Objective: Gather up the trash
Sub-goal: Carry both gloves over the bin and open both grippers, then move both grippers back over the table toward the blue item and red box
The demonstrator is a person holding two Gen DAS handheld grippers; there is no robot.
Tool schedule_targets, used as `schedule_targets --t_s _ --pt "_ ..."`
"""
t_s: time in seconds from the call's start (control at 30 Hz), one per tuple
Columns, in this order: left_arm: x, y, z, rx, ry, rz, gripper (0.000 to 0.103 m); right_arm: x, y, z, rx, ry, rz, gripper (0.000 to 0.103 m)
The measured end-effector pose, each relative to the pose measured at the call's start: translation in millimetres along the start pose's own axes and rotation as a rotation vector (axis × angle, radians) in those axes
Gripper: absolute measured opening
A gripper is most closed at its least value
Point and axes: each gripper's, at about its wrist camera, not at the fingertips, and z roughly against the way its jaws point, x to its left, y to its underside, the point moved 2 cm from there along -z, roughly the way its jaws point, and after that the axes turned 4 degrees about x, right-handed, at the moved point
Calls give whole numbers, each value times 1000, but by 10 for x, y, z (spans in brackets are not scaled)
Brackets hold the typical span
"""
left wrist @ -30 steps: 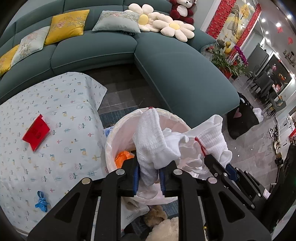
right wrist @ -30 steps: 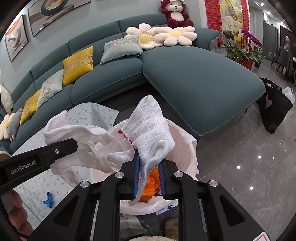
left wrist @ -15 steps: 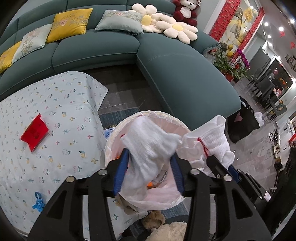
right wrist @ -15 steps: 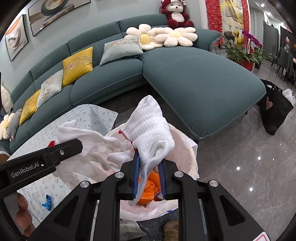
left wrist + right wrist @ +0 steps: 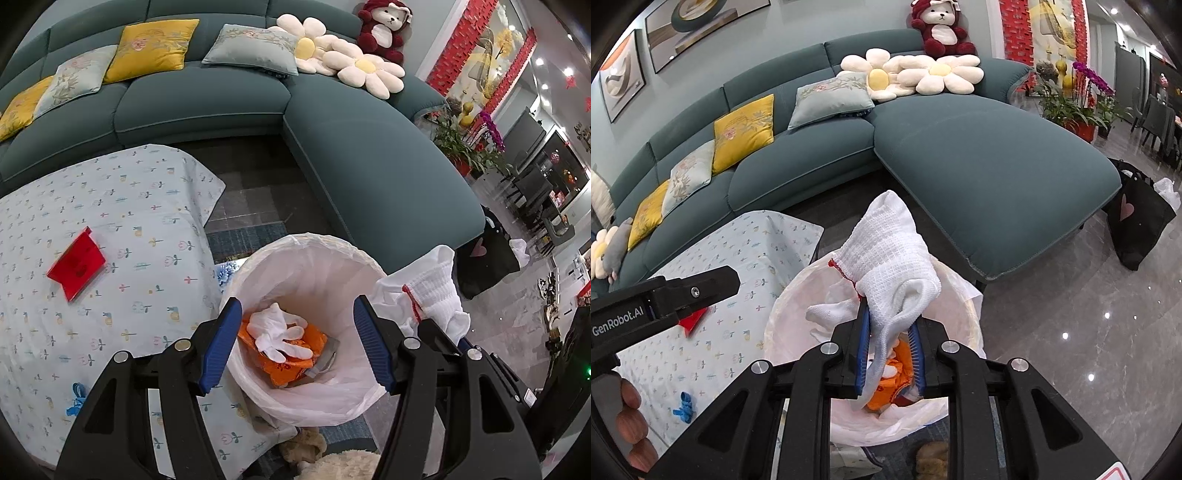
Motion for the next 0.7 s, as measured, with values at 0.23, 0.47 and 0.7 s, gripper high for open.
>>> schedule_targets --t_s 0.23,0.47,0.7 --pt "98 12 52 -11 -15 16 61 114 -42 -21 0 -10 22 23" --pt "245 26 113 -26 -34 42 66 218 -73 15 -17 -4 36 41" --pt "446 72 222 -41 -51 79 67 373 -69 78 -23 -15 57 43"
